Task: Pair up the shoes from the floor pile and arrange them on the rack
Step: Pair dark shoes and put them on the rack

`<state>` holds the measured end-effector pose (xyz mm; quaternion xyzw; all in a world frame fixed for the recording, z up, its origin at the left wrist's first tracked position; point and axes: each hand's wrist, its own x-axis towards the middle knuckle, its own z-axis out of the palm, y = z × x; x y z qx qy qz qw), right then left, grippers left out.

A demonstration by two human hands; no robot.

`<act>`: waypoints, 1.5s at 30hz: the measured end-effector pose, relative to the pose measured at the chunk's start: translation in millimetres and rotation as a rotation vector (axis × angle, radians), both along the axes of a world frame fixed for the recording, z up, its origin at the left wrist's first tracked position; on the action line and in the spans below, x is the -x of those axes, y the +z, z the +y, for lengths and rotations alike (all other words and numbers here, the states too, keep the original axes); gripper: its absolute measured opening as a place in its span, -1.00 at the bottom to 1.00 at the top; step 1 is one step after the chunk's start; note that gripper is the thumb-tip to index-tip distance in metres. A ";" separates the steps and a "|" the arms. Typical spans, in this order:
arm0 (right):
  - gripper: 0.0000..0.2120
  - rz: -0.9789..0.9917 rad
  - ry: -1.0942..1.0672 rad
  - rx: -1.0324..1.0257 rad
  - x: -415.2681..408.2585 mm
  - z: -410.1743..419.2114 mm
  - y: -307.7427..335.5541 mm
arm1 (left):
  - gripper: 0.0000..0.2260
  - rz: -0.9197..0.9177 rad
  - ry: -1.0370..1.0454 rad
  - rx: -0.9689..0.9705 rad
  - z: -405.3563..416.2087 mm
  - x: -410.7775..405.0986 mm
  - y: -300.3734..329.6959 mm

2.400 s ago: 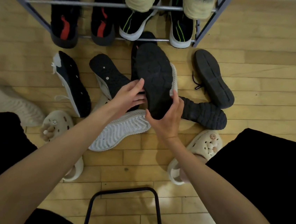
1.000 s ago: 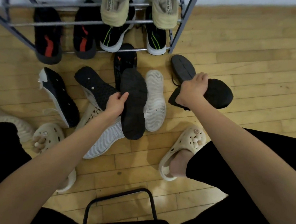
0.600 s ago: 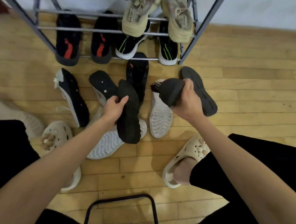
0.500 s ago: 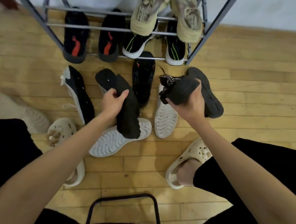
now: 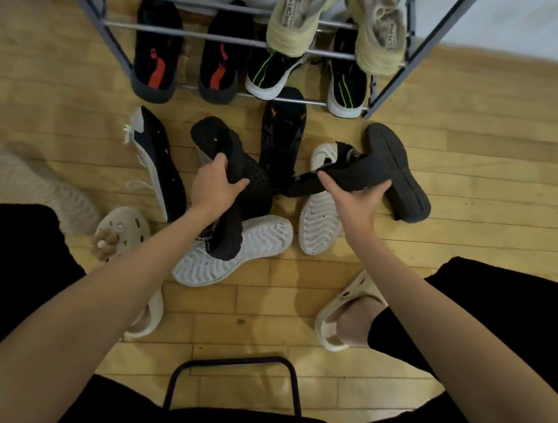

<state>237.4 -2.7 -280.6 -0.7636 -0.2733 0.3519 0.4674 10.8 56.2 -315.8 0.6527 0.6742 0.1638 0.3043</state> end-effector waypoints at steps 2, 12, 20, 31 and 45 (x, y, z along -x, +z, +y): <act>-0.03 -0.025 -0.024 -0.048 -9.1 -5.4 1.0 | -0.63 -0.011 0.018 0.037 1.7 -1.9 -3.7; -0.26 -0.323 0.048 0.131 -14.3 -22.0 30.6 | -0.64 0.096 -0.171 0.260 -30.9 -10.7 -0.8; -0.18 -0.552 0.283 0.347 -3.3 -19.0 58.4 | -0.34 -0.250 0.659 0.855 -63.7 -18.0 32.0; -0.22 -0.011 0.111 0.472 -7.3 -38.4 54.1 | -0.79 -0.711 0.715 0.985 -83.1 -20.2 42.8; -0.59 0.103 -0.010 0.124 34.7 -9.7 121.2 | -0.80 -0.773 0.579 0.827 -27.8 18.8 153.2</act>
